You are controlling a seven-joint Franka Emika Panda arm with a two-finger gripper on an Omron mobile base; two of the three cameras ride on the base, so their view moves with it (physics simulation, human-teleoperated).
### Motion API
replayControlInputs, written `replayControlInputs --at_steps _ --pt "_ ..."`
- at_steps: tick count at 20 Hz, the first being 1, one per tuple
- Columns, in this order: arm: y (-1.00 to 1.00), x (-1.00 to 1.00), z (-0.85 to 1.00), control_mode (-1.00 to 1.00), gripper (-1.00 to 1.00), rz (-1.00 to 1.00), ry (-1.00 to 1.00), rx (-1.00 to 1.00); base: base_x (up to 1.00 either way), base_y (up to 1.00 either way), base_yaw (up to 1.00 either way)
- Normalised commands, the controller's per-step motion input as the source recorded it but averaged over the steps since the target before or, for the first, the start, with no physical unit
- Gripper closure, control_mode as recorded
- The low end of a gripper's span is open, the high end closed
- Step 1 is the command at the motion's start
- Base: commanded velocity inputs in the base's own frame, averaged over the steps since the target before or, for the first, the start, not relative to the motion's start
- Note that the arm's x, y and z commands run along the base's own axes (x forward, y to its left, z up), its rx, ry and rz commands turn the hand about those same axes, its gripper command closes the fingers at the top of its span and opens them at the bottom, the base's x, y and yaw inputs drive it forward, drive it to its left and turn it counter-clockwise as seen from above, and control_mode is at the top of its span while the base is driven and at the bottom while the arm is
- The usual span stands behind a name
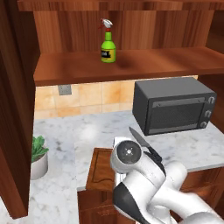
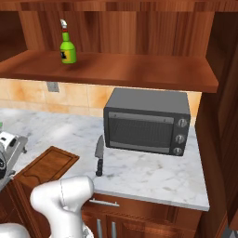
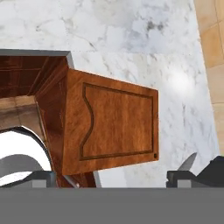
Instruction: Move the cutting board and knife to the sink. Then move spray from the cabinet to the counter.
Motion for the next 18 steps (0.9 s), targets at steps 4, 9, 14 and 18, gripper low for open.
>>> replayControlInputs --at_steps 4,9,14,18 --pt "0.0 -0.61 -0.36 -1.0 -1.0 0.0 -0.15 -0.2 0.0 0.0 0.0" --pt "0.0 -0.3 -0.53 -1.0 -1.0 0.0 -0.25 -0.09 0.0 0.0 0.0" --pt "-0.11 -0.01 -0.38 -1.0 -1.0 0.04 -0.31 -0.06 0.0 0.0 0.0" --pt "-0.16 0.0 -0.48 -1.0 -1.0 0.08 -0.3 -0.01 0.0 0.0 0.0"
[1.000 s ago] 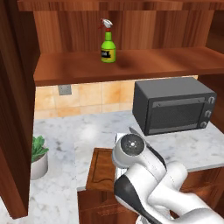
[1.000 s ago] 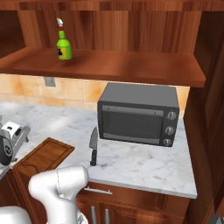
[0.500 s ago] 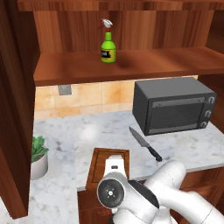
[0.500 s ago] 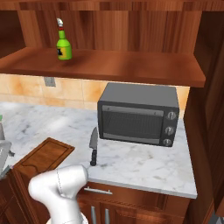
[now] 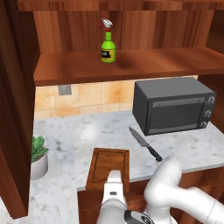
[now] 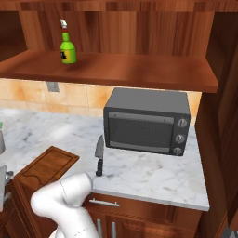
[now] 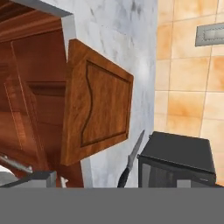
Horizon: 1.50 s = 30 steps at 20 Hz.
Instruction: Move the cutting board and knife to the sink. Then move spray from the cabinet to the counter.
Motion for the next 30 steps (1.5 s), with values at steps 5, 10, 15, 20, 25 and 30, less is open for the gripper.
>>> replayControlInputs --at_steps 5,10,15,20,25,30 --pt "-0.06 0.1 -0.44 -1.0 -1.0 0.05 -0.2 0.0 0.0 0.0 0.0" --pt "-0.08 0.26 -0.36 -1.0 -1.0 0.0 -0.13 -0.01 0.0 0.0 0.0" --pt "-0.01 0.15 -0.35 -1.0 -1.0 0.0 -0.1 -0.02 0.0 0.0 0.0" --pt "0.0 0.11 -0.34 -1.0 -1.0 0.0 -0.05 -0.02 0.0 0.0 0.0" --pt "0.0 0.16 -0.21 -1.0 -1.0 0.0 -0.04 -0.02 0.0 0.0 0.0" --pt "0.0 0.11 -0.2 -1.0 -1.0 0.0 -0.03 -0.03 0.0 0.0 0.0"
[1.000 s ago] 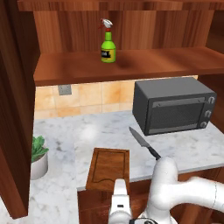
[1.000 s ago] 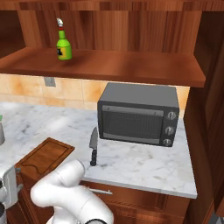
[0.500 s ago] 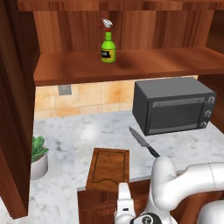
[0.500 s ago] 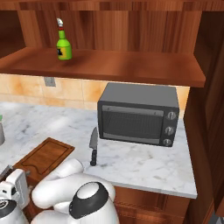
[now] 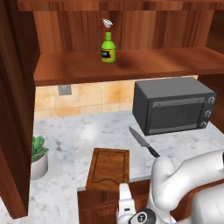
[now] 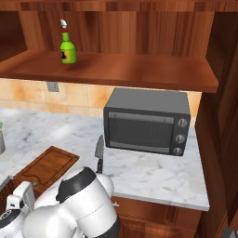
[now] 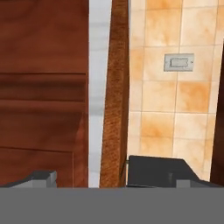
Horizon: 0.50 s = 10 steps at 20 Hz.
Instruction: Move the cutting board and knife to the sink. Then move spray from the cabinet to the counter.
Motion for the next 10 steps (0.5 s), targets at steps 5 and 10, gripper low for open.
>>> replayControlInputs --at_steps 5,10 --pt "0.0 0.09 -0.16 -1.0 -1.0 0.0 -0.05 -0.04 0.0 0.0 0.0" --pt "0.0 0.05 -0.01 -1.0 -1.0 0.0 -0.11 -0.03 0.0 0.0 0.0"
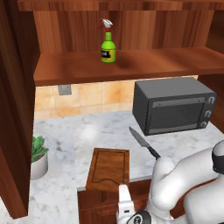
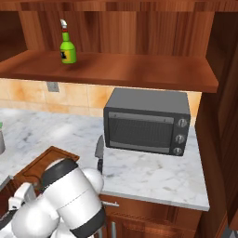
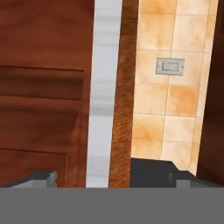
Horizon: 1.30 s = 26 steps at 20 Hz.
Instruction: Move the cutting board and knife to the sink. Then move spray from the cabinet to the counter.
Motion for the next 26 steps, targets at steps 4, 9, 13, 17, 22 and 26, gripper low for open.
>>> replayControlInputs --at_steps 4,9,13,17,22,26 --pt "0.0 0.02 0.0 -1.0 -1.0 0.0 -0.16 -0.01 0.0 0.0 0.0" --pt "0.0 0.18 0.0 -1.0 -1.0 0.0 -0.11 -0.01 0.0 0.0 0.0" --pt "0.0 0.19 0.0 -1.0 -1.0 0.0 -0.09 -0.01 0.0 0.0 0.0" --pt "0.0 0.19 0.0 -1.0 -1.0 0.0 -0.03 0.0 0.0 0.0 0.0" --pt "0.0 0.35 0.0 -1.0 1.0 0.0 0.0 0.0 0.0 0.0 0.0" --pt "0.0 0.11 0.02 -1.0 1.0 0.0 -0.01 0.0 0.0 0.0 0.0"
